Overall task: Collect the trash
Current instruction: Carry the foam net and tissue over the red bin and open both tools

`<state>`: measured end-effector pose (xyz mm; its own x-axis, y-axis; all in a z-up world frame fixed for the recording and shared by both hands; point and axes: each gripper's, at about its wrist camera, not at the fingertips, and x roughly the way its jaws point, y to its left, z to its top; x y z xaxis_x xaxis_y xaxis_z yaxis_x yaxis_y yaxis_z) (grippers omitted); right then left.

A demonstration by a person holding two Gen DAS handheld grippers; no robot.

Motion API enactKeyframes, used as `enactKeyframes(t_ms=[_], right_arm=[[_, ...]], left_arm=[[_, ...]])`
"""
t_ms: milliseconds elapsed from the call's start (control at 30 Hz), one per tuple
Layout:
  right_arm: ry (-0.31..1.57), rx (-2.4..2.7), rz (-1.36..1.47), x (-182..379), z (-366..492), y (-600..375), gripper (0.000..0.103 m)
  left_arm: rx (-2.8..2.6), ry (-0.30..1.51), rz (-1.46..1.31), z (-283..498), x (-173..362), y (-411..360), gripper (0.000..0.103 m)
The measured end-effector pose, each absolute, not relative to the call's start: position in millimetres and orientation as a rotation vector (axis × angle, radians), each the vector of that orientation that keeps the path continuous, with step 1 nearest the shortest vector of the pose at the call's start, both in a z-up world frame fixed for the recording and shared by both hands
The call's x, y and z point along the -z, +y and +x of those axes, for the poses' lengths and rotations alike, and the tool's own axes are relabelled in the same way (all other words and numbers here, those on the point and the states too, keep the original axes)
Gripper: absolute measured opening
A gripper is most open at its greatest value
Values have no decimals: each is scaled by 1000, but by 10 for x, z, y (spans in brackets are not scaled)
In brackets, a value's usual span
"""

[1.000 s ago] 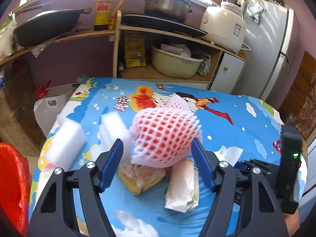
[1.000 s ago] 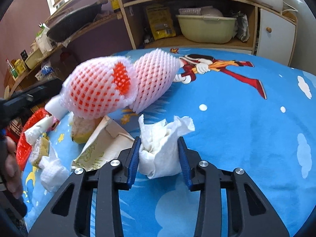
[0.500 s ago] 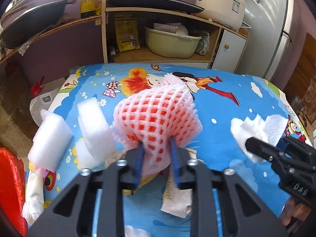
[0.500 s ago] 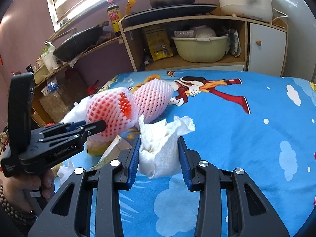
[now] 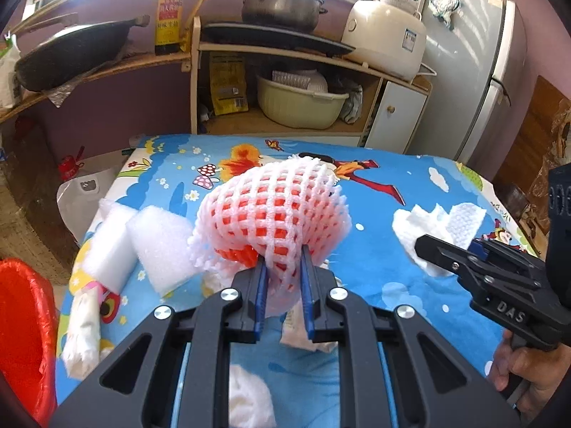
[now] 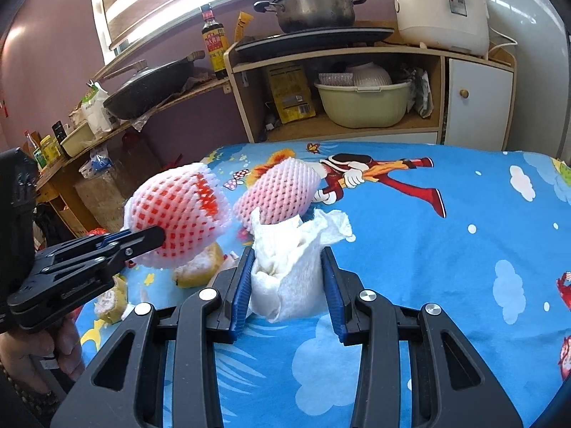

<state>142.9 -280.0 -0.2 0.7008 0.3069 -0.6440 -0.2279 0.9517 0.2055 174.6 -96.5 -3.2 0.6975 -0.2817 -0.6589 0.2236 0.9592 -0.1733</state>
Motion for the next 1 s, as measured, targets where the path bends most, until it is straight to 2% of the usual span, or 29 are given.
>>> enactKeyframes(t_ms=[367,1000], right_arm=[[712,-321,88,-193,1284,-2593,37],[692,-401,22,-437,1126,-1895,37]], left_arm=[[198,690,-111,1325,-238,-508,16],[9,620,-204,684,-465,728,16]])
